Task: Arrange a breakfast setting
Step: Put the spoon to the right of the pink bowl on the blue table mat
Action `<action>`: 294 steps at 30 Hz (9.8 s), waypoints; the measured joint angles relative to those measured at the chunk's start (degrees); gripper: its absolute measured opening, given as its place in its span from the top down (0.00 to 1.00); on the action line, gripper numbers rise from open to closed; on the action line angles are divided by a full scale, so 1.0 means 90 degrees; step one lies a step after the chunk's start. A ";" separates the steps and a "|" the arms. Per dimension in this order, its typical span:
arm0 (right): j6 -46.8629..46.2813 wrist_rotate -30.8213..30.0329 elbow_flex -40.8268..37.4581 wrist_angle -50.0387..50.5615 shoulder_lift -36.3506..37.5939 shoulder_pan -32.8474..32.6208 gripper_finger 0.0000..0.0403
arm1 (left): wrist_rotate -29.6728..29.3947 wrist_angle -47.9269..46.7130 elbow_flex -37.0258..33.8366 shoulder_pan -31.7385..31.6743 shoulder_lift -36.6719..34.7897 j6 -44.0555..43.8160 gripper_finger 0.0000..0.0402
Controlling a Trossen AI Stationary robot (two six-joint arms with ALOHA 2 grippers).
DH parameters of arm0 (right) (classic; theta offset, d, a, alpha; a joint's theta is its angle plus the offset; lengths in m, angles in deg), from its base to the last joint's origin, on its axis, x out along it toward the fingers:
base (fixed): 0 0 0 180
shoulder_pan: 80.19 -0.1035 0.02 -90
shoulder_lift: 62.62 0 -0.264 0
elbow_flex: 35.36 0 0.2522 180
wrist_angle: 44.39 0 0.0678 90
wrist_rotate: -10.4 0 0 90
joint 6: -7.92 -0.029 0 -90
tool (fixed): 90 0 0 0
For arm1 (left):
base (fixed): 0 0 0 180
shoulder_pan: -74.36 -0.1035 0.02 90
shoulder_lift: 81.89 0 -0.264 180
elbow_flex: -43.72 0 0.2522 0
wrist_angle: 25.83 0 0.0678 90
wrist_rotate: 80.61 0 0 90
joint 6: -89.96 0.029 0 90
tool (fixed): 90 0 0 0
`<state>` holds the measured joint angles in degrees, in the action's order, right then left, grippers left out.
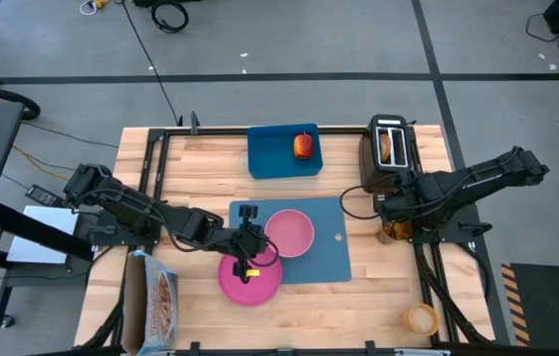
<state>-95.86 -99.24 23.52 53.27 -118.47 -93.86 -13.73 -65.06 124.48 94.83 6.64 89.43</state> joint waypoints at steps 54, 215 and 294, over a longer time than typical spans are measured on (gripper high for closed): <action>1.0720 0.1456 0.3512 -0.5734 -0.1941 -0.2052 0.56 | 0.4367 0.7439 -0.0002 -0.0952 0.2248 -0.0060 0.48; -0.2360 0.1131 -0.1250 -0.9766 -0.3652 -0.1593 0.94 | 0.0398 0.5027 -0.3356 0.1469 -0.2064 -0.0009 0.52; -0.2118 0.1980 -0.1245 -0.9415 -0.3667 -0.1428 0.74 | 0.0403 0.4987 -0.3356 0.1474 -0.2059 -0.0200 0.52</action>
<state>-114.92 -81.42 12.31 -31.46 -151.48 -106.71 -10.10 -20.17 94.27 108.10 -11.89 87.62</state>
